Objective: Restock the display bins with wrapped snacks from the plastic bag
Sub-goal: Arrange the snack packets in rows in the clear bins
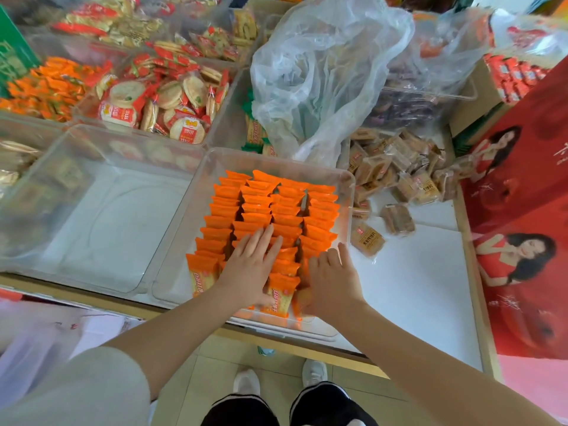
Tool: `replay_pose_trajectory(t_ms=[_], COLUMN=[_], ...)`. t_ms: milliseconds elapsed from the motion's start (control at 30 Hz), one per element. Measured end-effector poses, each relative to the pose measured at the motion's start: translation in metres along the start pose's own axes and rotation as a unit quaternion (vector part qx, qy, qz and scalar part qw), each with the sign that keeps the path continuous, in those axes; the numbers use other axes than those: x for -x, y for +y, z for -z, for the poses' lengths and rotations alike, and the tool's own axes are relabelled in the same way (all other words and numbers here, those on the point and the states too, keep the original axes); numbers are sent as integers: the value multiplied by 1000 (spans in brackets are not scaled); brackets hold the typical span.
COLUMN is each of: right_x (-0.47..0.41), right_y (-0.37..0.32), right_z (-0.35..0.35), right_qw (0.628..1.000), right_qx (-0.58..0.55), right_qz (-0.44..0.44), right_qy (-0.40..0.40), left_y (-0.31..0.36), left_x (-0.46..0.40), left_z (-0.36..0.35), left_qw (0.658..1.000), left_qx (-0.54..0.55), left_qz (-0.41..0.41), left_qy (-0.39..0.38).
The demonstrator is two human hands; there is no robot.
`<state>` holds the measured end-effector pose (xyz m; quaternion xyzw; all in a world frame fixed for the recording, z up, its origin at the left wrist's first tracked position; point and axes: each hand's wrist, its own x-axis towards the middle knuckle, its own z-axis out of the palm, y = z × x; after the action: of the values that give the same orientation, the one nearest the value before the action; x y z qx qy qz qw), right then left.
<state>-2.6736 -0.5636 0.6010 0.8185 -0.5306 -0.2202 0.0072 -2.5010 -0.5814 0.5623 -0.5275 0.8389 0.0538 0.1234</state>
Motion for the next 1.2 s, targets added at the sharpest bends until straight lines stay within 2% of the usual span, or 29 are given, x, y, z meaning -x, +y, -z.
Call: replay_pose_trajectory(t_ms=[167,267,367,533,667,800,867,967,1067,1133,1200], right_x=[2,2,-8,-15,-5,-1,-1,-2,0,5,9], right_y=[-9,-13,-5,4,-2,-1,-3,-4,-3,2,20], right_z=[-5,-6,-4,-5,-3,-17,-14,-14,-13,-7,-2], right_qw=[999,997,995,995,990,989,990,999,999,995,970], right_qx=[-32,-54,-67,-61,-61,-59,-44,-2,14,-63,-126], right_qz=[34,49,70,19,-57,44,49,26,12,-7,-58], right_qy=[1,0,36,72,113,131,125,40,30,73,200], left_y=[-1,-7,-16,-22,-19,-10,-10,-15,-20,-23,-26], left_x=[-1,3,12,17,11,1,-2,-1,3,8,11], left_z=[1,2,4,3,4,2,1,-1,3,8,17], left_qw=[1000,999,998,996,991,986,986,985,985,985,982], left_qx=[-19,22,34,37,48,33,22,11,38,85,124], left_qz=[2,-17,-43,-66,-110,-157,-159,-167,-166,-142,-128], left_qy=[12,14,44,38,57,54,46,41,36,44,64])
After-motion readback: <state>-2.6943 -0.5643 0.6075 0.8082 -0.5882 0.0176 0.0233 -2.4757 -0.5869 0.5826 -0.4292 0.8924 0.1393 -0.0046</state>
